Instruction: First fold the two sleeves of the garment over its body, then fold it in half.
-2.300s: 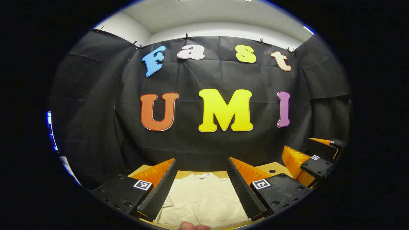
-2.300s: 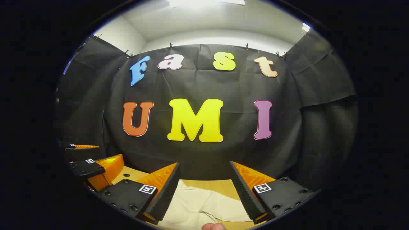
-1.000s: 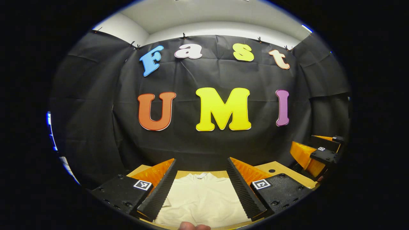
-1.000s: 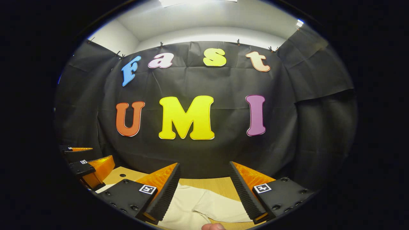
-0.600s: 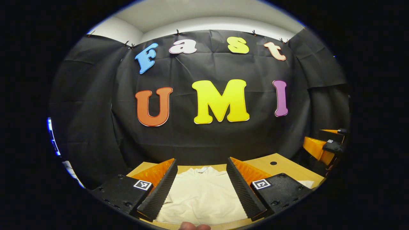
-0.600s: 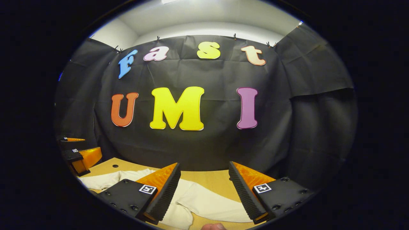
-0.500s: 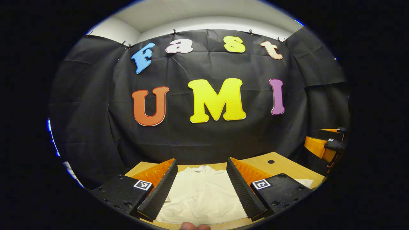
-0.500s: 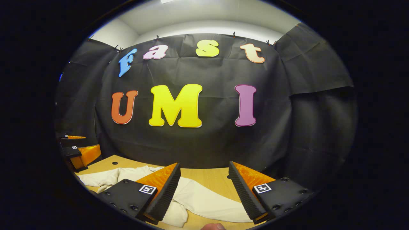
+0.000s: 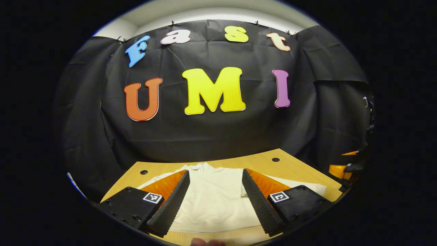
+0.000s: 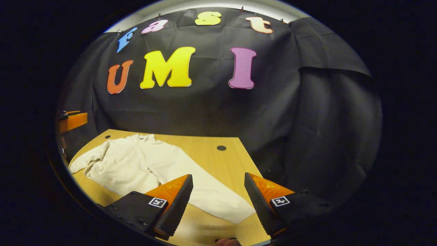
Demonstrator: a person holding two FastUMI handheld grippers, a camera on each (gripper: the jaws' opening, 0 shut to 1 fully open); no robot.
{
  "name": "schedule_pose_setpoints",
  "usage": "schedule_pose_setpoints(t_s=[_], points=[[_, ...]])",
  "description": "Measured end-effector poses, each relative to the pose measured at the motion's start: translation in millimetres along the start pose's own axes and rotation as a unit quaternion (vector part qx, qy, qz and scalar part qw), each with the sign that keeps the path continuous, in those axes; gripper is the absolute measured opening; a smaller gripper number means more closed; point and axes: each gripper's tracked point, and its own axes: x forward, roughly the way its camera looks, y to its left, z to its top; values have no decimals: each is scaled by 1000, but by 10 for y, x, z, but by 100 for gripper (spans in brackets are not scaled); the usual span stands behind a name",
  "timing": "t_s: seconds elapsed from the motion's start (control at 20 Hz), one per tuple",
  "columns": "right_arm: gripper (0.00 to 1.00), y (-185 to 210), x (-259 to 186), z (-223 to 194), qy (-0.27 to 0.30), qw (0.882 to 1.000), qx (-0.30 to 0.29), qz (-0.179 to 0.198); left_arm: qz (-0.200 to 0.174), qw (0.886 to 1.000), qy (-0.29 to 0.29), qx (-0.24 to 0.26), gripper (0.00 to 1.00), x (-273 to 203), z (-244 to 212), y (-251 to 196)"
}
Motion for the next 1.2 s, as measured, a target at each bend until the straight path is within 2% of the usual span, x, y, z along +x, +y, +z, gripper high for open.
schedule_pose_setpoints(t_s=[0.15, 0.45, 0.7, 0.95, 1.1, 1.2], points=[[93, -227, 246, -491, 74, 997, -4, -2, -13, 1000, 23, -8, 98, 7, -118, -170], [95, -463, 573, -1330, 196, 980, -8, 21, -19, 998, 50, 15, 98, 0, -241, -421], [95, -533, 805, -1509, 220, 975, 5, 21, 2, 998, 56, 20, 99, -44, -260, -424], [94, -569, 924, -1611, 242, 969, 45, 16, 1, 998, 56, 28, 99, 32, -227, -392], [95, -556, 911, -1655, 246, 969, 23, 23, -6, 998, 58, 29, 99, 69, -239, -393], [90, -521, 903, -1668, 254, 967, 21, 25, -11, 997, 70, 19, 99, 69, -324, -384]])
